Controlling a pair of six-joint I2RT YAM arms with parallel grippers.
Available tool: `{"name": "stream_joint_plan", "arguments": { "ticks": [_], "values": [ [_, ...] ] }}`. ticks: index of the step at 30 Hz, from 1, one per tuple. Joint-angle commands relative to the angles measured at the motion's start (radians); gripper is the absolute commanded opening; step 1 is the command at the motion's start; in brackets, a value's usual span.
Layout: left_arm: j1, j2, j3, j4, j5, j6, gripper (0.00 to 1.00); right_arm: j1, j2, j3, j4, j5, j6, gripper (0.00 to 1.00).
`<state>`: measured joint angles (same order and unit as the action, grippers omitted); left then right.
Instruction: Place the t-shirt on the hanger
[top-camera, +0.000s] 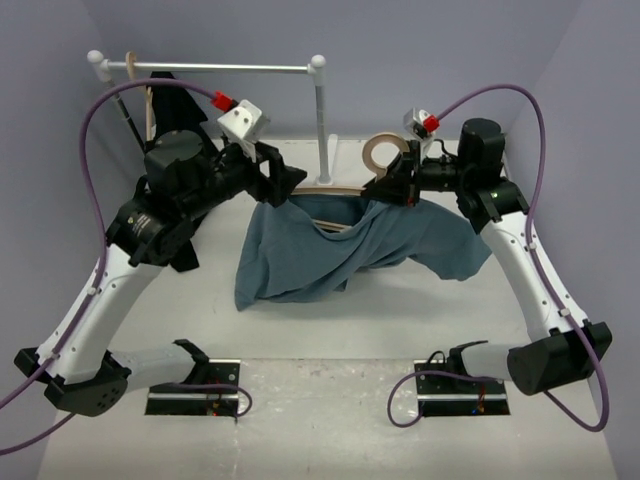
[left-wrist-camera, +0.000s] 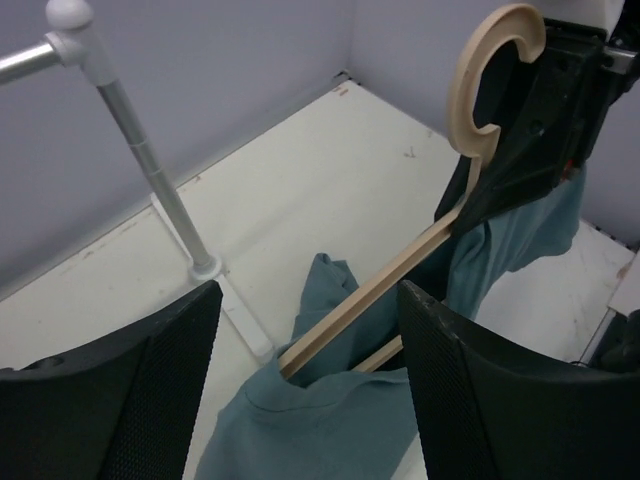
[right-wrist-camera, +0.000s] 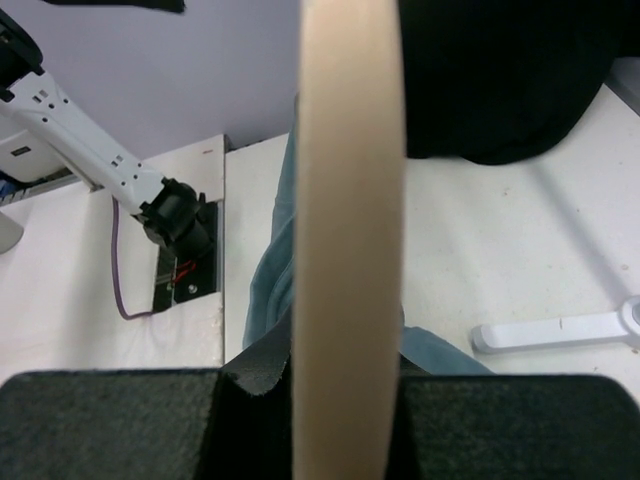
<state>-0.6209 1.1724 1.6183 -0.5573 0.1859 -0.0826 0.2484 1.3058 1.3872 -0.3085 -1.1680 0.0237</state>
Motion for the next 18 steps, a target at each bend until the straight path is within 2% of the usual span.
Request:
{"name": "stream_joint_plan", "arguments": {
  "ticks": [1, 3, 6, 9, 11, 13, 15, 17, 18],
  "values": [
    [0.004, -0.026, -0.067, 0.002, -0.104, 0.006, 0.76, -0.033, -0.039, 0.027, 0.063, 0.008, 0.059, 0.0],
    [0.004, -0.056, -0.135, 0.033, -0.107, 0.008, 0.76, -0.038, -0.045, 0.031, 0.056, -0.019, 0.051, 0.0],
    [0.003, -0.065, -0.155, 0.085, 0.094, 0.049, 0.74, -0.035, -0.041, 0.068, -0.045, -0.132, -0.063, 0.0],
    [0.004, -0.002, -0.108, 0.144, 0.368, 0.064, 0.71, -0.034, -0.012, 0.129, -0.191, -0.156, -0.185, 0.0],
    [0.003, 0.036, -0.054, 0.153, 0.423, 0.057, 0.71, -0.034, -0.003, 0.143, -0.224, -0.153, -0.214, 0.0],
    [0.002, 0.066, -0.027, 0.137, 0.389, 0.048, 0.72, -0.036, -0.005, 0.142, -0.233, -0.118, -0.225, 0.0],
    [0.002, 0.053, -0.014, 0.105, 0.273, 0.028, 0.78, -0.038, -0.01, 0.136, -0.231, -0.055, -0.226, 0.0],
    [0.003, 0.001, -0.076, 0.111, -0.001, -0.047, 0.87, -0.038, -0.005, 0.141, -0.231, -0.034, -0.228, 0.0],
    [0.003, -0.026, -0.079, 0.107, -0.013, -0.079, 0.88, -0.038, -0.002, 0.141, -0.231, -0.028, -0.226, 0.0]
  ]
}}
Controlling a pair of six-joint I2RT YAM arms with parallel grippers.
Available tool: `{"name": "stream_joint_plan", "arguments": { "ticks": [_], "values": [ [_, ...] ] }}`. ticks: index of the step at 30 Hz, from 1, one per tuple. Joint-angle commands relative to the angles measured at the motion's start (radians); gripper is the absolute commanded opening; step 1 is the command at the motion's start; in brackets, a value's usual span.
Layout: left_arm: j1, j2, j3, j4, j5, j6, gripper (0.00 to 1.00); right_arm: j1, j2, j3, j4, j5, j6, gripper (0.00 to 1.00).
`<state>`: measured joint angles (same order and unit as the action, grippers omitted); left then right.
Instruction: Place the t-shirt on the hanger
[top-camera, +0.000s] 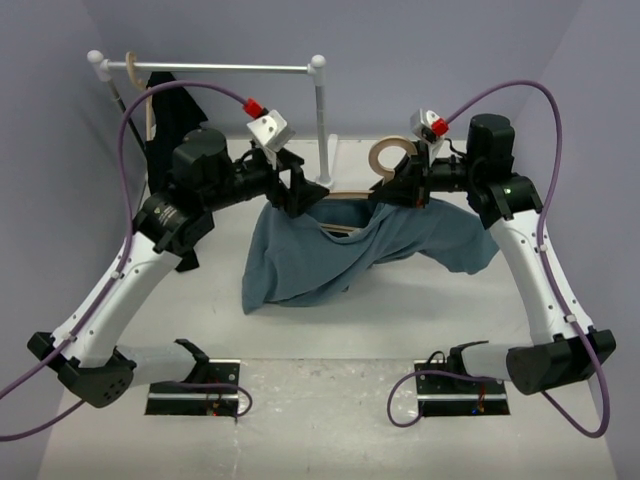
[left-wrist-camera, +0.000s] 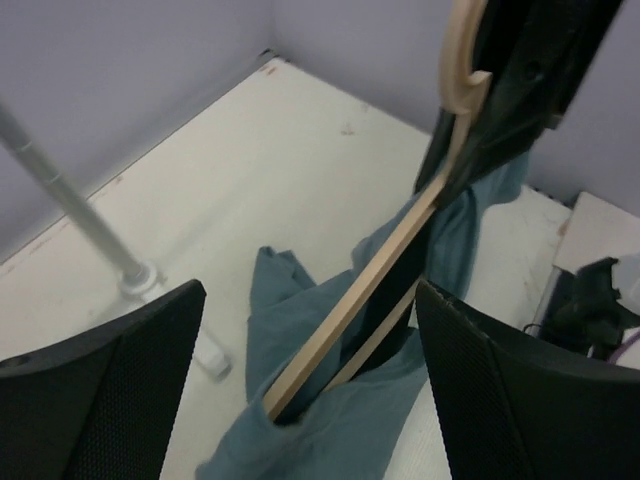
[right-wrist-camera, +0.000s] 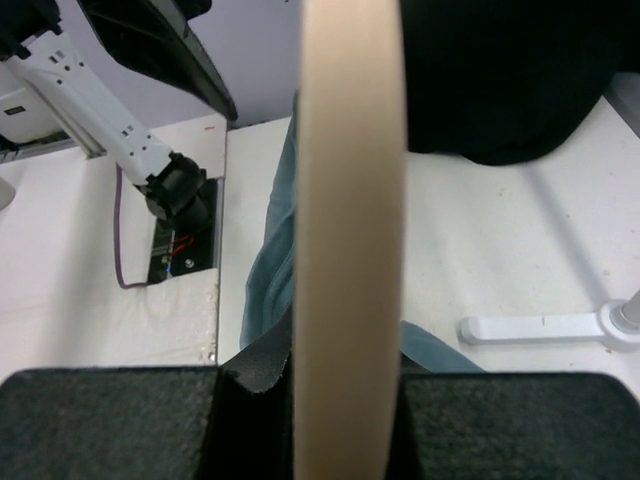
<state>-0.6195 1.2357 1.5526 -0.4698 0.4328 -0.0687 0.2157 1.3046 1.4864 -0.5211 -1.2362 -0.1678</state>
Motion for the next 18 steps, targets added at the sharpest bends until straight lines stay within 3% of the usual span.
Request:
{"name": "stream_joint_plan", "arguments": {
  "ticks": [1, 3, 6, 10, 15, 18],
  "values": [
    [0.001, -0.118, -0.041, 0.012, -0.376, -0.125, 0.89, -0.006, 0.002, 0.043, -0.017, 0.05, -0.034, 0.0],
    [0.001, -0.237, -0.17, -0.004, -0.63, -0.221, 0.82, -0.01, 0.005, 0.049, 0.001, 0.1, 0.001, 0.0],
    [0.001, -0.371, -0.369, 0.027, -0.695, -0.285, 0.7, -0.014, -0.012, 0.037, 0.061, 0.172, 0.056, 0.0],
    [0.002, -0.446, -0.609, 0.137, -0.62, -0.313, 0.75, -0.014, -0.02, 0.051, 0.068, 0.172, 0.088, 0.0],
    [0.003, -0.365, -0.671, 0.262, -0.439, -0.318, 0.8, -0.015, -0.004, 0.084, 0.066, 0.124, 0.123, 0.0],
    [0.003, -0.332, -0.695, 0.321, -0.438, -0.306, 0.8, -0.015, -0.003, 0.088, 0.06, 0.098, 0.124, 0.0]
  ]
}}
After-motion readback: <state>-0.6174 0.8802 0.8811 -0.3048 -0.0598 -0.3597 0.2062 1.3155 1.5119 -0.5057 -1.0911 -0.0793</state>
